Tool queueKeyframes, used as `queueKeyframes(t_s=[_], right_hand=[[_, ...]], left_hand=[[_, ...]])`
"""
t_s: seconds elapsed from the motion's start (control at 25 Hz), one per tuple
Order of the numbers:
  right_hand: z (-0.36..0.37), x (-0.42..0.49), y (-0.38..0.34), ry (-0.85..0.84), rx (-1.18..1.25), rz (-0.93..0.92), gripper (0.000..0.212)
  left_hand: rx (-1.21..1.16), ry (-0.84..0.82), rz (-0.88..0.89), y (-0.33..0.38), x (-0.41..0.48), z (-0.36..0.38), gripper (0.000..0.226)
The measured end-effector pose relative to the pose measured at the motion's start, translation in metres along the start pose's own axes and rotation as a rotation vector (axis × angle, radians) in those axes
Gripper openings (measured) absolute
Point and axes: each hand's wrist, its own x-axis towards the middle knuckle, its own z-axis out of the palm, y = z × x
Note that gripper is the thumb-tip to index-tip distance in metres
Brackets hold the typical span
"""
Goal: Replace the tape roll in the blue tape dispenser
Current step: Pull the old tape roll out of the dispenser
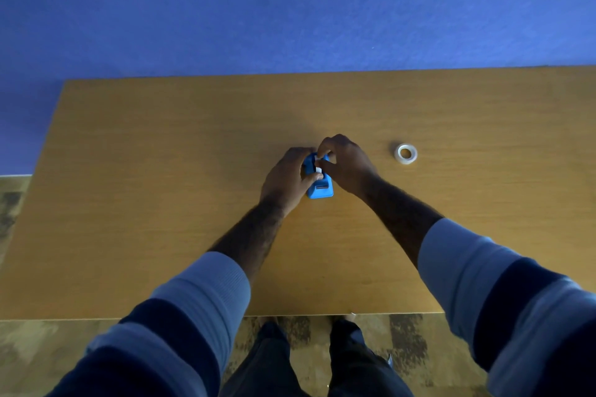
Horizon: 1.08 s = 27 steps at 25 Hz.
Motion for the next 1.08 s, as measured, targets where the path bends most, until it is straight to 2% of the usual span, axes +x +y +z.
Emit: queueKeyframes(t_s=[0.4, 0.68, 0.88, 1.08], right_hand=[[-0.002, -0.003, 0.001, 0.005, -0.050, -0.036, 0.025], [0.000, -0.009, 0.000, 0.037, -0.062, -0.127, 0.023], [-0.002, -0.009, 0.005, -0.024, -0.075, -0.113, 0.032], [-0.003, -0.011, 0.004, -0.122, -0.149, -0.103, 0.052]], left_hand=[[0.000, -0.017, 0.008, -0.003, 0.002, -0.001, 0.053], [-0.027, -0.026, 0.001, -0.003, 0.003, -0.003, 0.050], [-0.027, -0.065, 0.008, -0.004, 0.001, -0.006, 0.055], [-0.004, -0.133, 0.044, -0.012, -0.007, -0.008, 0.064]])
